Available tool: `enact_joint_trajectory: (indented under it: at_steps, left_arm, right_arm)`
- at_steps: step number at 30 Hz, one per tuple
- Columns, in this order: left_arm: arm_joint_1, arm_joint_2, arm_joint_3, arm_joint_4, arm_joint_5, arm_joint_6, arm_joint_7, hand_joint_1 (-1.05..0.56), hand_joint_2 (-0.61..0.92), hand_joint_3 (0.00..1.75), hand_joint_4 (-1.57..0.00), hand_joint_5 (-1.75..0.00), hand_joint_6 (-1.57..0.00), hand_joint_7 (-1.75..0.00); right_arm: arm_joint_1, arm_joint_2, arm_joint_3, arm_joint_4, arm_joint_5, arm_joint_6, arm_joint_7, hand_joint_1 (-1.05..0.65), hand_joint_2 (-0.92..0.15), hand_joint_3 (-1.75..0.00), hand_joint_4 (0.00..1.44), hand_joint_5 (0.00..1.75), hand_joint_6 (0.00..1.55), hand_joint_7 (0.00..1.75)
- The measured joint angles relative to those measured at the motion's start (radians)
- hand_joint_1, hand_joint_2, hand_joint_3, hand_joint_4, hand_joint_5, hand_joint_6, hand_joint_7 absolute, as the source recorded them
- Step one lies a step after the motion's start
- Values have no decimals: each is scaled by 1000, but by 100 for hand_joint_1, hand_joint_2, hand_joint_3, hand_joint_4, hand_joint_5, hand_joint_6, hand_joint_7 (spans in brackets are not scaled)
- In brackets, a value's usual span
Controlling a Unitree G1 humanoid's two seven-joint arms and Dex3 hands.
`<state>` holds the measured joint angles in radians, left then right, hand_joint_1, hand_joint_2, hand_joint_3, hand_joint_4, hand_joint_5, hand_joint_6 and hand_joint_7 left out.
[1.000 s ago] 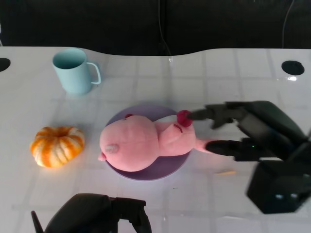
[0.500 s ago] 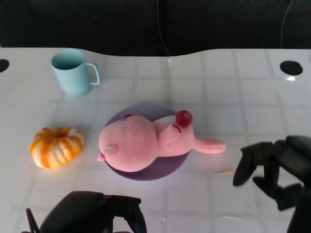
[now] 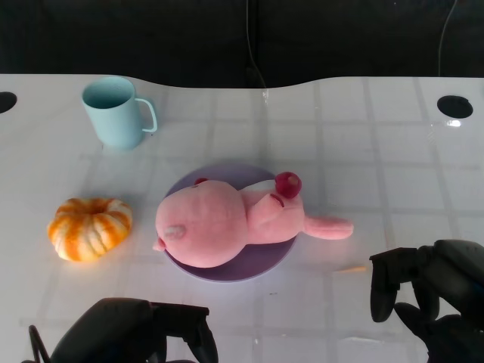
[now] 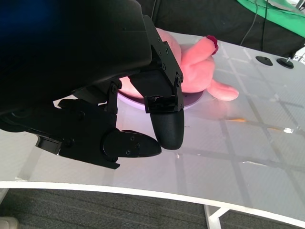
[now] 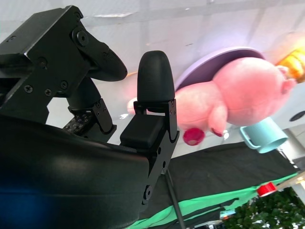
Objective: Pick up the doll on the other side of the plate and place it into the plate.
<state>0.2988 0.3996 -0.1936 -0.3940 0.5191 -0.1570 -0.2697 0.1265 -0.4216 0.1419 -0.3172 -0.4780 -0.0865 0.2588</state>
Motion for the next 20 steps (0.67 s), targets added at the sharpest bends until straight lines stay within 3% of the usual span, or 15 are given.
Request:
enact_joint_trajectory:
  at_steps: [20]
  left_arm:
    - [2,0,1,-14,-7,5,-1,-30,92,33,-68,-154,-69,-115]
  right_arm:
    - [-44,-20,2,47,-21,-30,32,1,-35,-119,92,168,89,127]
